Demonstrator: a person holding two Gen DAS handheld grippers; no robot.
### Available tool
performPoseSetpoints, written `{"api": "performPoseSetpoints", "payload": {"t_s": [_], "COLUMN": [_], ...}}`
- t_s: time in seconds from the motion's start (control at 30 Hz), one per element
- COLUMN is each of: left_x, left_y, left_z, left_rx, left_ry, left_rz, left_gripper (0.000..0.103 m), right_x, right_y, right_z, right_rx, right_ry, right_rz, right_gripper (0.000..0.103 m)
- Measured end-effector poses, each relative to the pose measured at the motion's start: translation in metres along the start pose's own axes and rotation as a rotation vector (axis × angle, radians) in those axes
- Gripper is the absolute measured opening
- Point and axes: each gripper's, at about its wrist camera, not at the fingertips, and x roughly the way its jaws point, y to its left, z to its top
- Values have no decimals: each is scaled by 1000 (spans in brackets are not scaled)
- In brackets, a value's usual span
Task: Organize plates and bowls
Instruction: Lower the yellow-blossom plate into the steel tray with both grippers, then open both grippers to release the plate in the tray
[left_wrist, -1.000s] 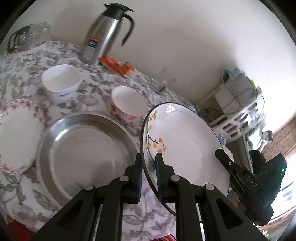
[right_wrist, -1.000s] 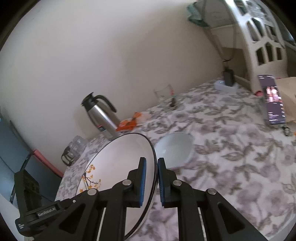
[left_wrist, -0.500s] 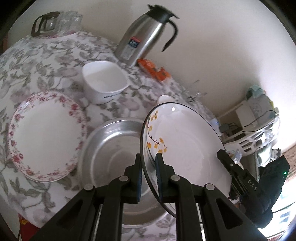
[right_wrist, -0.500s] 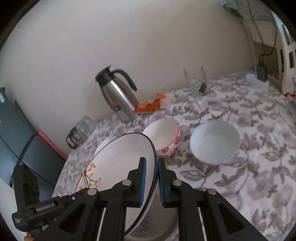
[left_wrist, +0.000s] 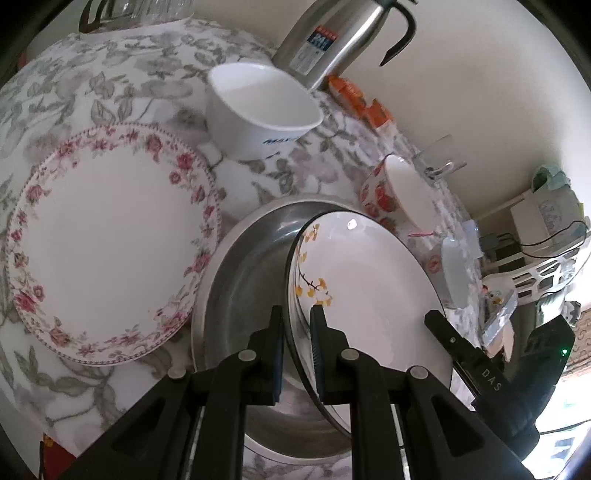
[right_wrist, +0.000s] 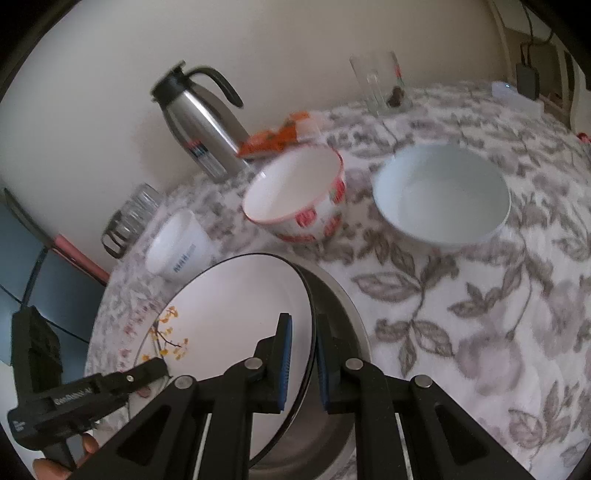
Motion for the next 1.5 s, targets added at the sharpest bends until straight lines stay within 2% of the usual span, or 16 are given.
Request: {"api": "performPoseSetpoints", "payload": {"t_s": [0.47, 0.93, 1.17, 1.27, 1.3, 1.37, 1.4, 1.43, 1.47, 1.5], "left_x": [19, 19, 7, -7, -10, -17, -18, -20, -20, -21], "left_y": [22, 20, 21, 16, 15, 10, 8, 7, 6, 5], "left_z": [-3, -5, -7, -8, -8, -9, -9, -10, -9, -9], "left_rx": [-49, -54, -78, -64, -58, -37, -32, -24, -19, -10], "left_ry": [47, 68, 93, 43, 27, -2, -8, -16, -21, -29], "left_rz": [59, 104, 137, 168, 171, 187, 196, 223, 242, 278], "left_gripper": [13, 13, 13, 14, 16, 40, 61, 67, 67, 67], "right_x": [23, 17, 1, -11, -15, -19, -20, -19, -18, -17], "right_y": [0, -2, 6, 17, 20, 25, 27, 28, 28, 29], "right_z": [-9, -11, -6, -5, -4, -4, -4, -5, -6, -7], "right_rx": [-26, -46, -88, -135, -146, -162, -168, -173, -178, -180], "right_ry": [59, 58, 24, -9, -21, -37, -38, -35, -27, -20], "right_rz": [-34, -68, -116, -134, -134, -140, -142, -142, -143, -146], "right_gripper": [14, 14, 14, 14, 14, 16, 20, 30, 45, 52]}}
